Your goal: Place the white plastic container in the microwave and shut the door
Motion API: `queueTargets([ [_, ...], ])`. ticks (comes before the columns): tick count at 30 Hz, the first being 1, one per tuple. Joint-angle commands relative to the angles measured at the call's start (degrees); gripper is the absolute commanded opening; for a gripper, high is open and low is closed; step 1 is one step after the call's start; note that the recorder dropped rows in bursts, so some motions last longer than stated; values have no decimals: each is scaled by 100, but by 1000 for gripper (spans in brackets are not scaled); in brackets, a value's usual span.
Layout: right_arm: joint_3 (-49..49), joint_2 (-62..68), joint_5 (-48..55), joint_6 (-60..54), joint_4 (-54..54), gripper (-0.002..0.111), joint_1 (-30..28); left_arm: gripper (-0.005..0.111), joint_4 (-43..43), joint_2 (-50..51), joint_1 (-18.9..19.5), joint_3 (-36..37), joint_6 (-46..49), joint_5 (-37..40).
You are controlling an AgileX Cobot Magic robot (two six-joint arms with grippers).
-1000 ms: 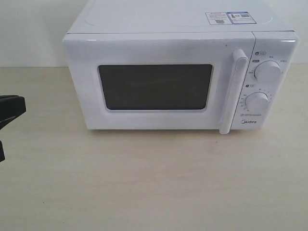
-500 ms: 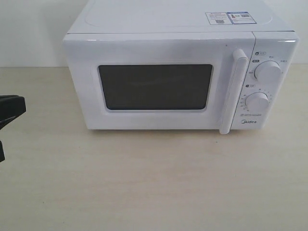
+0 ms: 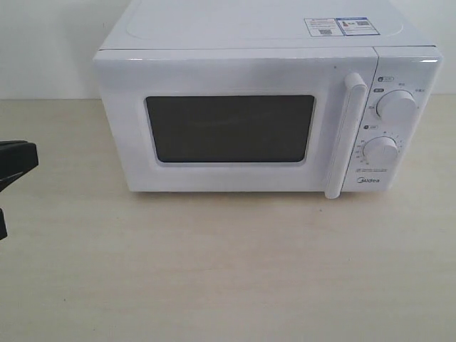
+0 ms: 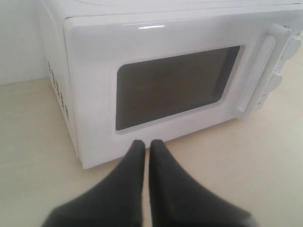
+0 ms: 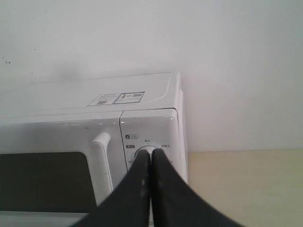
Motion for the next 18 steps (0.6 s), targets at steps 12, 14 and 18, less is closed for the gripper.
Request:
queueTargets([
  [12, 549, -1064, 1202, -301, -206, 0, -189, 4, 2, -42, 0, 27, -53, -85],
  [14, 761, -1313, 1098, -301, -206, 0, -189, 4, 2, -42, 0, 27, -53, -85],
  [18, 1178, -1464, 1032, -306, -206, 0, -189, 4, 2, -42, 0, 27, -53, -95],
])
